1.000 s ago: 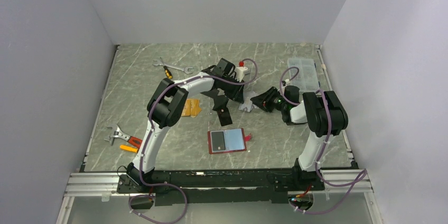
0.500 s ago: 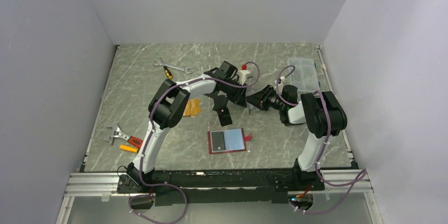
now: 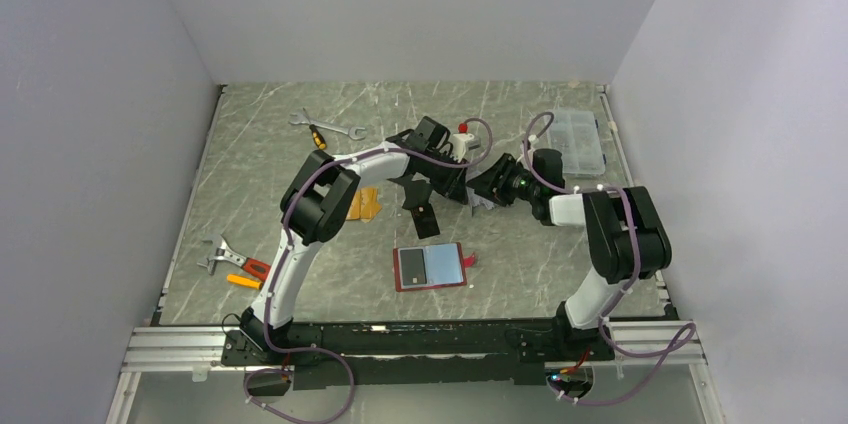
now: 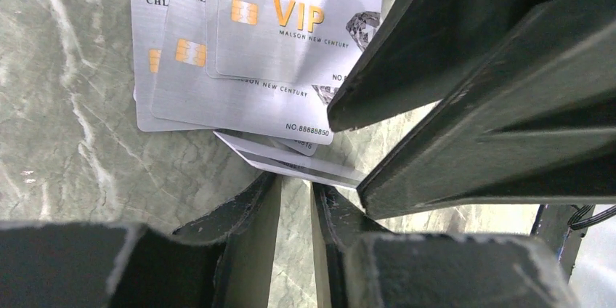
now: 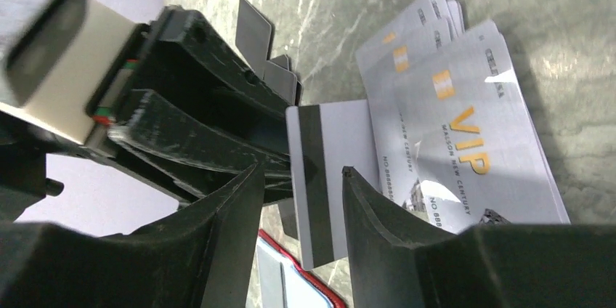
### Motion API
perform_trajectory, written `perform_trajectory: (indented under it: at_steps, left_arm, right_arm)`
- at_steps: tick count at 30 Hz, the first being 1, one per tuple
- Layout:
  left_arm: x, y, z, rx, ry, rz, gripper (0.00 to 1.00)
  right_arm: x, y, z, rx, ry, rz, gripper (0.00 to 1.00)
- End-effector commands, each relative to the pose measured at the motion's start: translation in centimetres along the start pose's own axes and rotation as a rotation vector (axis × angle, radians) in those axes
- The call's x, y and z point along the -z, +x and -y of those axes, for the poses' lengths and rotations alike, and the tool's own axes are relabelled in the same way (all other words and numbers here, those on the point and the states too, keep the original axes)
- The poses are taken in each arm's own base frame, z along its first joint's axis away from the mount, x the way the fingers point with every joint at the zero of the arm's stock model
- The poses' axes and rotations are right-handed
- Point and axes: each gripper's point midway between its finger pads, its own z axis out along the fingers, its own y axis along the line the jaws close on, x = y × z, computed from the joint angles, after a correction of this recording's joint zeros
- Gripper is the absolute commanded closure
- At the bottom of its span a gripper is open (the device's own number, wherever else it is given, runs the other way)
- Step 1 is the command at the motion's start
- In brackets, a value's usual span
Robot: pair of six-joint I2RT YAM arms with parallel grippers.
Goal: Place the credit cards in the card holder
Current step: Pick up the credit card from the center of the board.
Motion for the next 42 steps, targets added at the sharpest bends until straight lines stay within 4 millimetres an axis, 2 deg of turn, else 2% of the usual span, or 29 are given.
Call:
perform_trajectory:
  at_steps: [1, 10, 16, 22, 30, 37, 42]
  left_arm:
    - [0.5, 0.6, 0.9, -0.002, 0.0, -0.025, 0.72]
    - [0.8, 0.2, 0.8, -0.004, -0.001, -0.017, 0.73]
    - [1.1, -0.3, 0.7, -0.002, -0.001, -0.008, 0.73]
    - [1.3, -0.6, 0.8, -0.003, -0.002, 0.0, 0.73]
    - [1.5, -1.6, 1.2, -0.006, 0.006, 0.018, 0.73]
    - [1.5, -1.5, 1.2, -0.006, 0.008, 0.016, 0.74]
    - [1.5, -1.4, 1.2, -0.007, 0.007, 0.014, 0.74]
  right_arm:
    - [0.5, -1.7, -0.7, 0.143, 0.067, 0.025, 0.54]
    - [-0.1, -0.7, -1.8, 0.33, 0.161, -0.035, 0.54]
    - [-0.3, 0.1, -1.5, 0.431, 0.263, -0.045, 0.54]
    - [0.4, 0.5, -3.0, 0.464, 0.219, -0.019, 0.52]
    - [1.5, 1.5, -3.6, 0.509, 0.186, -0.014, 0.46]
    - [2.3, 1.6, -3.0, 0.552, 0.244, -0.025, 0.45]
    - [2.2, 1.7, -2.6, 0.607, 0.309, -0.043, 0.51]
